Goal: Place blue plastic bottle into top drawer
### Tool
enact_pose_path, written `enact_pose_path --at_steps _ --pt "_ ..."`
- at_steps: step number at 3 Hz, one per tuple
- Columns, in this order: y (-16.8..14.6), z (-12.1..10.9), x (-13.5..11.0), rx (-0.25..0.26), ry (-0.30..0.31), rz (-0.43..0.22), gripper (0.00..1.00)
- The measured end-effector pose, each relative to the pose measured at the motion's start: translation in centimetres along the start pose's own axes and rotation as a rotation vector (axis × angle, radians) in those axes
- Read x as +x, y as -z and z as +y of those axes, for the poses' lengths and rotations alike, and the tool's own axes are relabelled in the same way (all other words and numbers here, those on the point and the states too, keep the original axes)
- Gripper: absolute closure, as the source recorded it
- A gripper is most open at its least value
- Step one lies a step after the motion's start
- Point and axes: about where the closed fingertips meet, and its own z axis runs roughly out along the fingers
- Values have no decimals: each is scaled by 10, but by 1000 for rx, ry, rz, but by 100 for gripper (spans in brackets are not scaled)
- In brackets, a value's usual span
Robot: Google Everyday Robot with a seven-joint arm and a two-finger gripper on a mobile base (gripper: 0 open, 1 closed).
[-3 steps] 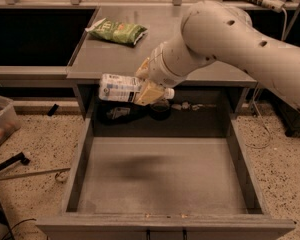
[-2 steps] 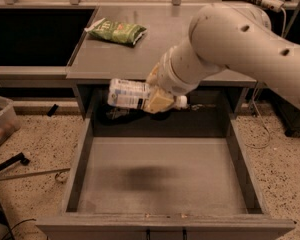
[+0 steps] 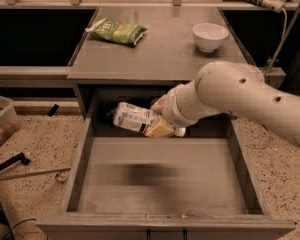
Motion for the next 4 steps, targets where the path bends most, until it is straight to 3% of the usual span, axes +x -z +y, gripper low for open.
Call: enact_pose_path --at_steps 1,2,3,4 --pt "-46 17 28 -38 -73 -61 100" --pt "-78 35 49 -68 -102 -78 100" --pt "-92 46 63 -55 -107 -36 100" --pt "-92 46 63 -55 -108 -36 100"
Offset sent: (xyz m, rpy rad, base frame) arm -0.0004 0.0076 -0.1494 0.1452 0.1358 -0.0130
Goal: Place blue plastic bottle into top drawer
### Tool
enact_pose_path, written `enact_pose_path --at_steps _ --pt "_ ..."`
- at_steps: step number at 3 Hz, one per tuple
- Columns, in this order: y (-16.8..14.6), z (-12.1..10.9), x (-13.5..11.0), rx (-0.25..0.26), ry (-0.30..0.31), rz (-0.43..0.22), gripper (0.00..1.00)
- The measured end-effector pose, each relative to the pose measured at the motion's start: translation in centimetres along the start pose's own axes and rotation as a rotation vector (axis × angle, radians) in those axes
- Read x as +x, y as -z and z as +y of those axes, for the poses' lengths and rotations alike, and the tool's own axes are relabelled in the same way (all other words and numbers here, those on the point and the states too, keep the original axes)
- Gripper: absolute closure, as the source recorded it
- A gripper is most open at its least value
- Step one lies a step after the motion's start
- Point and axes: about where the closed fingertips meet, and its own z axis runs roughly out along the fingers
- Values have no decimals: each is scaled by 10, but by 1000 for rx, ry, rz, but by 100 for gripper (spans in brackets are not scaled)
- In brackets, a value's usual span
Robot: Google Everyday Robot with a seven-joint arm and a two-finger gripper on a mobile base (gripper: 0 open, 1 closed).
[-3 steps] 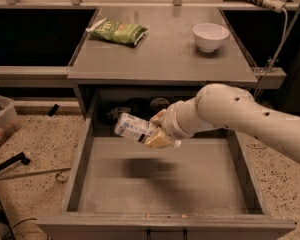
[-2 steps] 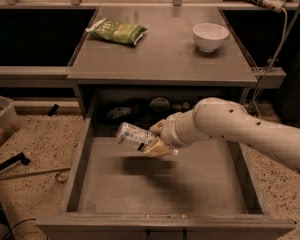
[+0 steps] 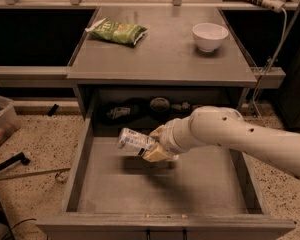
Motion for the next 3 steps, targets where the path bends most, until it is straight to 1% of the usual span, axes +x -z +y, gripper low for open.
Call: enact_pose_path --at_steps 1,2,3 --pt "-13 4 27 -1 -35 51 100" --pt "-20 6 54 16 -70 109 100" --pt "-19 5 53 16 -70 109 81"
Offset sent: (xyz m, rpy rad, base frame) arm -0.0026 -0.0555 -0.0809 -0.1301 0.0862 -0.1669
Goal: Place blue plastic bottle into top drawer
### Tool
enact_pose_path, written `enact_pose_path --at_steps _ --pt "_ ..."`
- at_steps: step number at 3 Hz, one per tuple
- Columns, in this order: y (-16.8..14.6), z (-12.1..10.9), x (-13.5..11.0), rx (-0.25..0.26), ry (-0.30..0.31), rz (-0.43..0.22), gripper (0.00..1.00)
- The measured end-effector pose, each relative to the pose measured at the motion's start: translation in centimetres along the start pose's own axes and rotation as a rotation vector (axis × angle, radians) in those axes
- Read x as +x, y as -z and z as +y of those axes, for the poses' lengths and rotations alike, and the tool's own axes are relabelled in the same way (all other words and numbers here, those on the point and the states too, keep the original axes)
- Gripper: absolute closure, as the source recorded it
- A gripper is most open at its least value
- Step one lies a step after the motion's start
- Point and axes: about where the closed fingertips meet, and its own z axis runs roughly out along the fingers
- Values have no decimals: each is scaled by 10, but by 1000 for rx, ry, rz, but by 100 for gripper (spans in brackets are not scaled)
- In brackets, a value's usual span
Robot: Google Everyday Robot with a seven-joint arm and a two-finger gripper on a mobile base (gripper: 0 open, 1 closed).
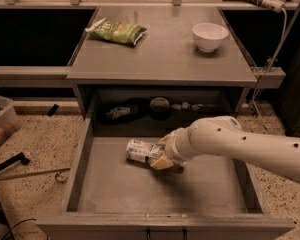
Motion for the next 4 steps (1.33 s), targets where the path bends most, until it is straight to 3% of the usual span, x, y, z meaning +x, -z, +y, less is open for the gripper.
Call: enact_pose_path --at_steps 3,4 --pt "0 0 0 0 0 0 11" --pt "0 0 0 0 0 0 0"
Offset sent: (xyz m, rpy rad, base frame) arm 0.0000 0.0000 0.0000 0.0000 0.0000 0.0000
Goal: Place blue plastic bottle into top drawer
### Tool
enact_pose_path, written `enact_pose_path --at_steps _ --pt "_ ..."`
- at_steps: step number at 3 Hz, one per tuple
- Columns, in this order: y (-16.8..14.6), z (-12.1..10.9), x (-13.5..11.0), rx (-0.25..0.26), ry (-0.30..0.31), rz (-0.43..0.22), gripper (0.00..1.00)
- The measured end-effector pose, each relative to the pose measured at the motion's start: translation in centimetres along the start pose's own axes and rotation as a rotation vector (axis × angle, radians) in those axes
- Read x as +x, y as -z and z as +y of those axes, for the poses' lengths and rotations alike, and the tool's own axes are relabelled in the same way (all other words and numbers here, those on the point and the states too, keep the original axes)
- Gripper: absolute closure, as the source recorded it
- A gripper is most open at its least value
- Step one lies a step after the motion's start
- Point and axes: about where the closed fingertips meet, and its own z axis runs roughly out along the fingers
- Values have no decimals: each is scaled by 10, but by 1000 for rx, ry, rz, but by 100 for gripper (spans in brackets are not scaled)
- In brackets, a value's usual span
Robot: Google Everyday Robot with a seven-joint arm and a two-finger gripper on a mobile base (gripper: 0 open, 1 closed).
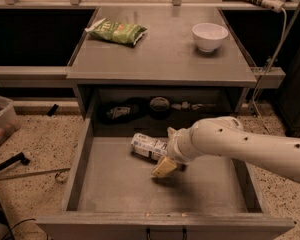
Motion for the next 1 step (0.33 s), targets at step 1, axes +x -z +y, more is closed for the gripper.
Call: enact_pose_path --at_steps 1 --pt "0 0 0 0 0 0 0"
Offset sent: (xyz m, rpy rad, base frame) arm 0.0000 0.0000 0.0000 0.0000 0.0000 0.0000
